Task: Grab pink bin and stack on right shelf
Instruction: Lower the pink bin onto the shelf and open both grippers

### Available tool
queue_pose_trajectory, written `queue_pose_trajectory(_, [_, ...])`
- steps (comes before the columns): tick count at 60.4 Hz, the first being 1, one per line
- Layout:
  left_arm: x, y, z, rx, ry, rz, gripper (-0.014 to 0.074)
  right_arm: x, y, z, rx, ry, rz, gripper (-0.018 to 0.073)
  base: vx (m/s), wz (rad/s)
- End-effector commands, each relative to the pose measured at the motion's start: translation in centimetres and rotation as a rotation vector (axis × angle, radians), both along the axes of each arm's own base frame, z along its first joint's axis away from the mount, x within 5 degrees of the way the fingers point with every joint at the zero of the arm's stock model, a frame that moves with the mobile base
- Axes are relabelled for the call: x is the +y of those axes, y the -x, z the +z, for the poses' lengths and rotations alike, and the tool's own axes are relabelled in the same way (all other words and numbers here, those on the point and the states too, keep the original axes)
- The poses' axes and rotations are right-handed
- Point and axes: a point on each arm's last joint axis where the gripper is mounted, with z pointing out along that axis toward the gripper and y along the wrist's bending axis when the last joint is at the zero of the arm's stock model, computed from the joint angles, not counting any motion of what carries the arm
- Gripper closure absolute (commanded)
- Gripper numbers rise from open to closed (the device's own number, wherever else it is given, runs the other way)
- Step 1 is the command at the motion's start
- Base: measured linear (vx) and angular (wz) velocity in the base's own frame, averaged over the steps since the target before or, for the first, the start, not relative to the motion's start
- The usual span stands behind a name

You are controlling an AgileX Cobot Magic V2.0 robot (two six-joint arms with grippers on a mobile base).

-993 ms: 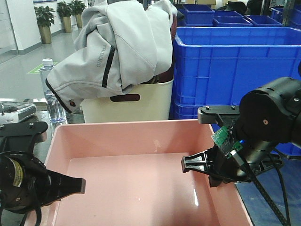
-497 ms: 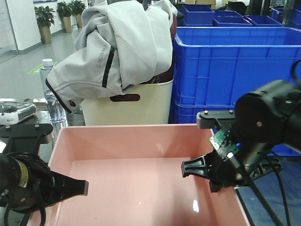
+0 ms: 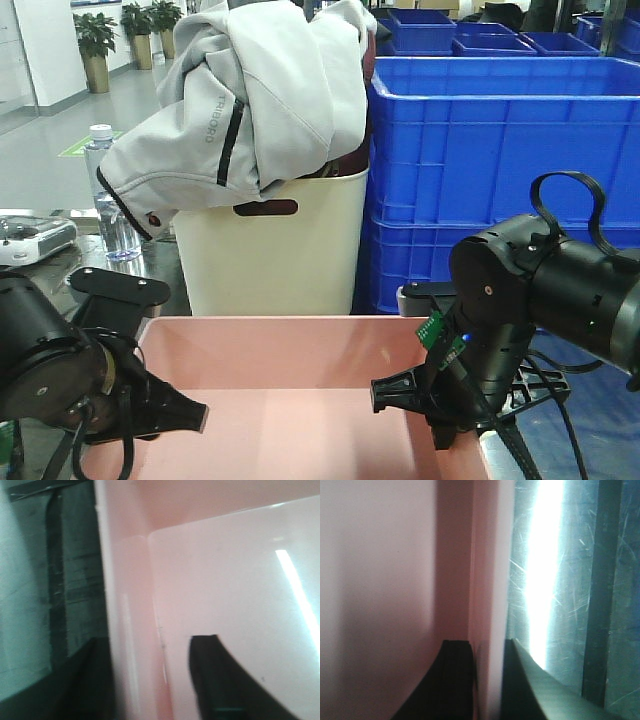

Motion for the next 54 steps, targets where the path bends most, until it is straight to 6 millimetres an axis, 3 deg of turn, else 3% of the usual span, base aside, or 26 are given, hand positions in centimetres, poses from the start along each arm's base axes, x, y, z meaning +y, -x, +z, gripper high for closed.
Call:
queue_pose_trajectory(1, [-0.2, 0.2, 2.0, -0.072, 0.043, -0.036, 0.0004, -0.6, 0.3, 2.5, -0.089, -0.008, 0.020, 0.0219, 0.00, 0.00])
queue_pose_trajectory(7, [0.1, 0.8, 2.9, -0.082, 0.043, -0.061, -0.0040, -0.7, 0.8, 3.5, -0.126, -0.016, 0.058, 0.0102, 0.00, 0.00])
queue_pose_trajectory(12, [0.5, 1.8, 5.1, -0.115, 0.067, -0.091, -0.0033, -1.1, 1.5, 5.1, -0.181, -0.039, 0.085, 0.0036, 0.00, 0.00])
queue_pose_trajectory(21, [1.9, 4.8, 8.9, -0.179, 0.067, -0.207, 0.0007, -2.5, 4.3, 8.7, -0.285, -0.043, 0.185, 0.0006, 0.00, 0.00])
queue_pose_trajectory(27, [3.1, 7.4, 10.2, -0.188, 0.071, -0.270, 0.0041, -3.7, 6.8, 9.0, -0.343, -0.042, 0.244, 0.0007, 0.00, 0.00])
queue_pose_trajectory(29, [3.4, 8.1, 10.3, -0.185, 0.079, -0.290, 0.0051, -4.3, 7.9, 9.4, -0.387, -0.054, 0.253, 0.0009, 0.00, 0.00])
queue_pose_trajectory(37, [4.9, 12.0, 9.8, -0.199, 0.145, -0.377, 0.0097, -6.7, 12.8, 7.8, -0.458, -0.015, 0.396, 0.0014, 0.00, 0.00])
queue_pose_trajectory(45, [6.1, 15.9, 8.3, -0.252, 0.234, -0.483, 0.0139, -8.7, 17.5, 6.5, -0.492, -0.026, 0.492, 0.0014, 0.00, 0.00])
queue_pose_trajectory(54, [7.2, 18.7, 6.2, -0.328, 0.291, -0.542, 0.0197, -10.3, 21.7, 5.0, -0.544, -0.078, 0.534, 0.0046, 0.00, 0.00])
